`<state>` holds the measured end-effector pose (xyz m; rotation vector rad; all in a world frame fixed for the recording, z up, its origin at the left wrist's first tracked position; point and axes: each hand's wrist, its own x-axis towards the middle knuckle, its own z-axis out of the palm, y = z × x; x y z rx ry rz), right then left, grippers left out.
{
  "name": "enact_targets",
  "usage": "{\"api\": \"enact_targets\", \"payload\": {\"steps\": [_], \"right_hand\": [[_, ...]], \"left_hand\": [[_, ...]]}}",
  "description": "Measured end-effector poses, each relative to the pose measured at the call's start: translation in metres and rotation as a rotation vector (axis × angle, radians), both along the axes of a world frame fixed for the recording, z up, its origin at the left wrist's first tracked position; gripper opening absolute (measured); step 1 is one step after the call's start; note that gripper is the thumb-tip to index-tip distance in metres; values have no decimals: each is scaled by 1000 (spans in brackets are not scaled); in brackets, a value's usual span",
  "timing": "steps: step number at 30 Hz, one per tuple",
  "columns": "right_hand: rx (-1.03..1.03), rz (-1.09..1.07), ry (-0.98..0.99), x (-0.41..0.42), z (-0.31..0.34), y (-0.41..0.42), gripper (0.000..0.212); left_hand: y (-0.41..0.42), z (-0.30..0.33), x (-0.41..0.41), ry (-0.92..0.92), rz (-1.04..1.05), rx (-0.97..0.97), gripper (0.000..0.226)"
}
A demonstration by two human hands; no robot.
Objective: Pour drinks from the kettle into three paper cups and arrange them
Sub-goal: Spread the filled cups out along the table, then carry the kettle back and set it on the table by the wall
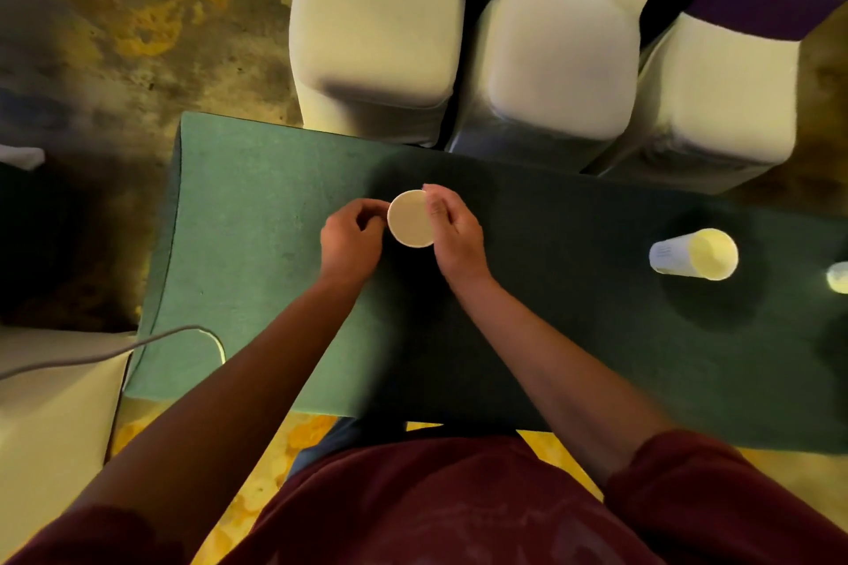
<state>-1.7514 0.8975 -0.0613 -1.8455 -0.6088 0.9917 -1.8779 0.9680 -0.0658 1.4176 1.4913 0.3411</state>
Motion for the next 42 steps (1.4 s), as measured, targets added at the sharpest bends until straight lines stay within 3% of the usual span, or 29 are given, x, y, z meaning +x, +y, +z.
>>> {"api": "enact_targets", "payload": {"steps": [3, 9, 22, 25, 32, 35, 42], "right_hand": [[30, -73, -55, 7, 24, -7, 34], [91, -62, -171, 34, 80, -46, 37], [309, -205, -293, 133, 172, -193, 30], [347, -263, -300, 167, 192, -254, 27], [398, -315, -284, 236, 200, -404, 24], [389, -414, -310, 263, 203, -469, 24], [267, -679, -446, 309, 215, -570, 30]], "left_hand": [[-1, 12, -7, -21, 120, -17, 26], [-5, 64, 1, -85, 215, 135, 28], [-118, 176, 139, -385, -78, 373, 23], [-170, 186, 184, -477, -130, 372, 20], [-294, 189, 284, -499, -192, 259, 20], [-354, 200, 324, -603, -253, 161, 19], [-440, 218, 403, -639, -528, 137, 21]]}}
